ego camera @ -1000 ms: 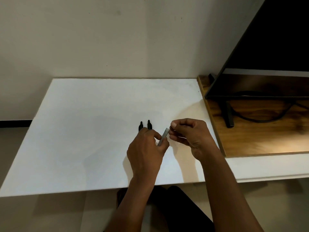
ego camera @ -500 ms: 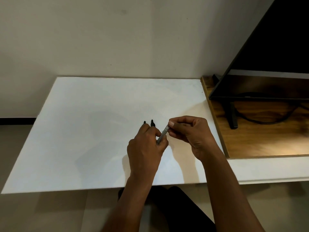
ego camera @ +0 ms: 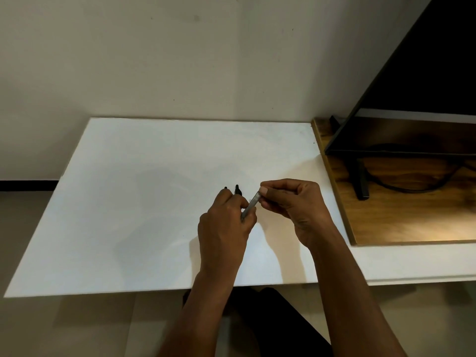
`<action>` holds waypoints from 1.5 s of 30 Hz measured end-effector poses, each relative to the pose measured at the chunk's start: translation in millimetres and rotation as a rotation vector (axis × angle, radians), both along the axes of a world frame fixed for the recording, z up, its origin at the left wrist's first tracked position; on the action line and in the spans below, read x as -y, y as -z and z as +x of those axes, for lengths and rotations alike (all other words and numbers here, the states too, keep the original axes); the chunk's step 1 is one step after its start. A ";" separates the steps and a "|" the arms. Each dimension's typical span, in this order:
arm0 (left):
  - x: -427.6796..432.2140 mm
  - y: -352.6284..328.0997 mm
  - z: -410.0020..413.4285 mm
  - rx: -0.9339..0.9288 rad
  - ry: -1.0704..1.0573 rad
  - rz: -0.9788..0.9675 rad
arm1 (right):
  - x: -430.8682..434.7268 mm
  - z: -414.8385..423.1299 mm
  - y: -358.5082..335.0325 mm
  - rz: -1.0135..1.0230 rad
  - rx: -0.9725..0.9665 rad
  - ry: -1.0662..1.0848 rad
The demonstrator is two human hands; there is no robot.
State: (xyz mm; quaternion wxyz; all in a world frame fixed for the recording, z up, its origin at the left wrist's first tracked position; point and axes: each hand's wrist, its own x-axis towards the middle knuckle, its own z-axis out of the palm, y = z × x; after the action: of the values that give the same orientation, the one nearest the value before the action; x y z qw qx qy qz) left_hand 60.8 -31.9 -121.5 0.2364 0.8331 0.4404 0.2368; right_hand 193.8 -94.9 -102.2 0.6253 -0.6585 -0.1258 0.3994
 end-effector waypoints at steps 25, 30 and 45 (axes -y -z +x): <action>-11.3 -2.5 -5.0 0.236 -0.227 -0.231 | -4.3 -5.0 12.7 -0.119 0.051 0.047; -23.1 2.5 -16.1 0.234 -0.452 -0.362 | -9.0 -9.7 26.5 -0.287 0.310 0.008; -26.8 8.9 -20.1 0.162 -0.420 -0.580 | -16.6 -13.6 45.1 -0.427 0.512 -0.007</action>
State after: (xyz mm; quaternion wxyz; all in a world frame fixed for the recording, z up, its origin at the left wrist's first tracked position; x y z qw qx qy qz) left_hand 40.8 -5.2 -130.4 0.4430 0.6014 0.6305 0.2110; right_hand 180.2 -78.3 -147.3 0.4199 -0.8533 -0.1946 0.2402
